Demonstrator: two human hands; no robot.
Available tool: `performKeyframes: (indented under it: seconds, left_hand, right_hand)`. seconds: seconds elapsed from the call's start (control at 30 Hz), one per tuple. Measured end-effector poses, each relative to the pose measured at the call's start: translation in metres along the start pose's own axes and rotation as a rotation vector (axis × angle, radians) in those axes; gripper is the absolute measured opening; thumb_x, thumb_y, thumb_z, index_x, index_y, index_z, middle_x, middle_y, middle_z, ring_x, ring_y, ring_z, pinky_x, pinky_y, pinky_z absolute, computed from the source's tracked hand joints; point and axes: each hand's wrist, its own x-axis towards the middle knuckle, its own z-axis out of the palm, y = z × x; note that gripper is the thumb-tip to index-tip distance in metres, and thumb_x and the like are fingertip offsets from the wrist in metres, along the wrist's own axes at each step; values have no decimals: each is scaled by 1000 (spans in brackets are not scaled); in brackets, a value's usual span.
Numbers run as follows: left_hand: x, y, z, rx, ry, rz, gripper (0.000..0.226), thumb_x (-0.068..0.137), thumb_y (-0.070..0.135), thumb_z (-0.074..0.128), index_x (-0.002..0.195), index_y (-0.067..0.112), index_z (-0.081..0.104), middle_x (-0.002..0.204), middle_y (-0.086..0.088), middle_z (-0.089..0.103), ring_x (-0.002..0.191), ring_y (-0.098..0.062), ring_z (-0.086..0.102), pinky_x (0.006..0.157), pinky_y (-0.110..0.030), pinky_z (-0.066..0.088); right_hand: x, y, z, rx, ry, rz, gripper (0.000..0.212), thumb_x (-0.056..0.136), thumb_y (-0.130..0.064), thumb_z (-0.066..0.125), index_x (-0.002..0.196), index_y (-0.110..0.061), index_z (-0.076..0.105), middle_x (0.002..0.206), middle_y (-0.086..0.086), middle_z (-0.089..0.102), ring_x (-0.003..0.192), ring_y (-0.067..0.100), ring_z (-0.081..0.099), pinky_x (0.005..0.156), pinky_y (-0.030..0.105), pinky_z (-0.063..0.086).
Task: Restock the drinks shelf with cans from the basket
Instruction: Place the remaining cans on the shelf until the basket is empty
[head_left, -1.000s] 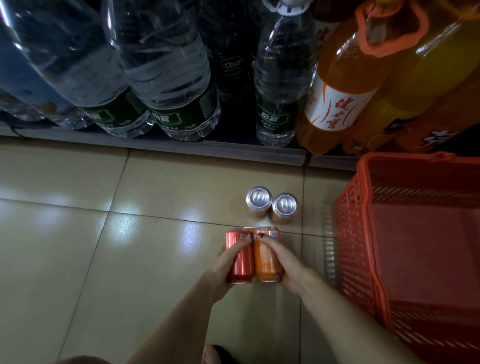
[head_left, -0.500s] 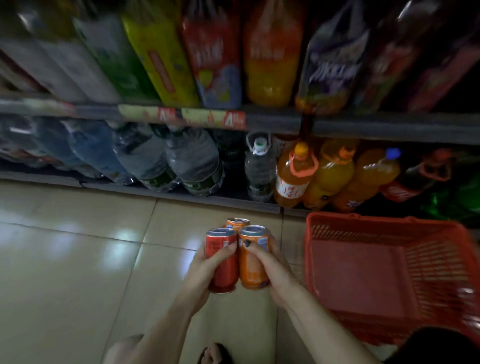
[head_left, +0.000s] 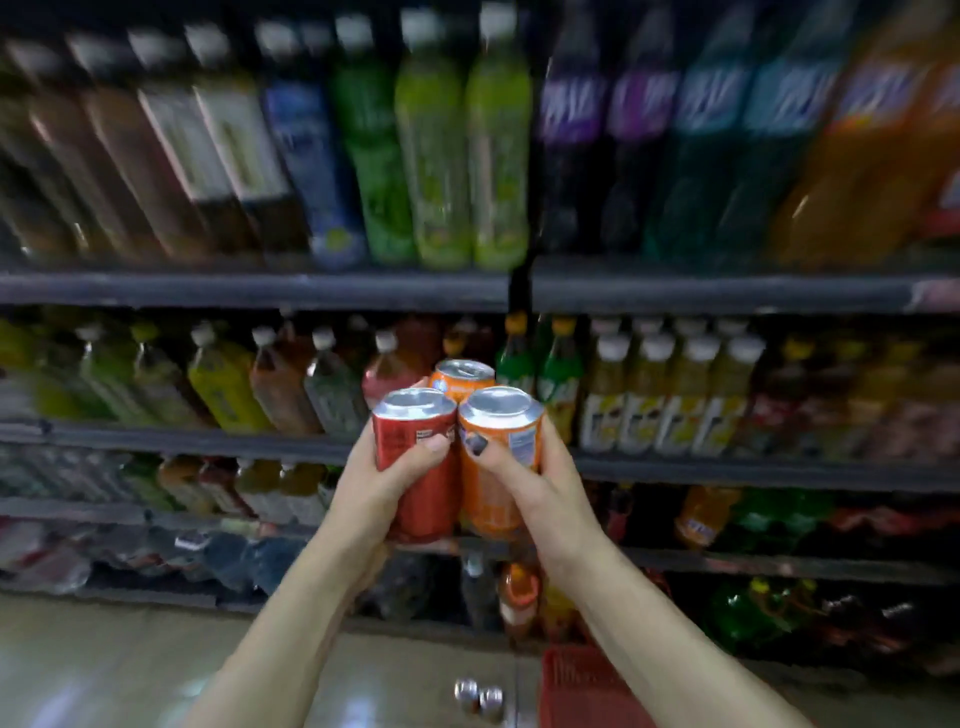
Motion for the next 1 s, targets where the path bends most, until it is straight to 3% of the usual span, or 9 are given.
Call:
performKeyframes:
  seconds: [0.13, 0.3, 0.43, 0.53, 0.67, 0.77, 0.87, 1.0]
  left_hand:
    - [5, 133, 52, 20, -99, 255, 100, 57, 61, 94, 144, 28, 56, 135, -4, 71, 124, -27, 68, 97, -46, 58]
    - [20, 259, 125, 6, -134, 494, 88, 54, 62, 94, 128, 24, 66, 121, -7, 76, 110, -25, 74, 81, -35, 61]
    - [40, 320, 177, -4, -173, 614, 59, 65, 47, 86, 118, 27, 68, 117, -6, 77, 108, -26, 74, 91, -49, 60]
    - [56, 350, 206, -21, -206, 650, 56, 70, 45, 80, 120, 23, 66, 118, -9, 76, 108, -28, 74, 92, -53, 60]
    - [85, 385, 229, 3, -250, 673, 59, 73, 45, 78, 123, 18, 62, 111, -7, 76, 99, -25, 76, 78, -44, 61]
    - [116, 406, 235, 20, -247, 661, 65, 81, 42, 80, 134, 14, 57, 118, -12, 74, 104, -30, 76, 77, -46, 62]
    - [152, 420, 232, 22, -259, 644, 62, 88, 38, 77, 140, 12, 56, 124, -14, 73, 108, -30, 75, 81, -47, 62]
    - [194, 430, 222, 42, -278, 613, 75, 74, 47, 84, 137, 15, 59, 127, -17, 71, 112, -33, 73, 86, -50, 62]
  right_hand:
    - [7, -146, 8, -41, -73, -223, 52, 85, -18, 75, 133, -14, 57, 125, 4, 73, 116, 18, 70, 94, 30, 58]
    - [17, -290, 0, -95, -59, -453, 49, 81, -25, 77, 127, -21, 61, 120, 2, 75, 113, 18, 71, 97, 37, 59]
    - [25, -370, -19, -122, -68, -591, 44, 81, -31, 80, 122, -26, 64, 114, -3, 77, 107, 13, 73, 92, 34, 60]
    - [42, -410, -31, -126, -44, -656, 30, 89, -23, 76, 118, -24, 66, 111, 0, 78, 105, 17, 74, 92, 36, 61]
    - [75, -451, -39, -163, -34, -664, 30, 91, -30, 76, 117, -22, 65, 113, 4, 77, 105, 21, 75, 92, 45, 61]
    - [102, -473, -34, -229, -14, -642, 25, 92, -38, 74, 113, -27, 65, 106, -1, 78, 97, 13, 76, 86, 38, 63]
    - [137, -485, -29, -269, -19, -623, 36, 89, -47, 75, 115, -24, 63, 112, 6, 76, 102, 23, 76, 90, 50, 61]
    - [186, -487, -25, -285, -11, -599, 50, 85, -53, 76, 120, -21, 62, 112, 9, 75, 102, 29, 75, 89, 54, 60]
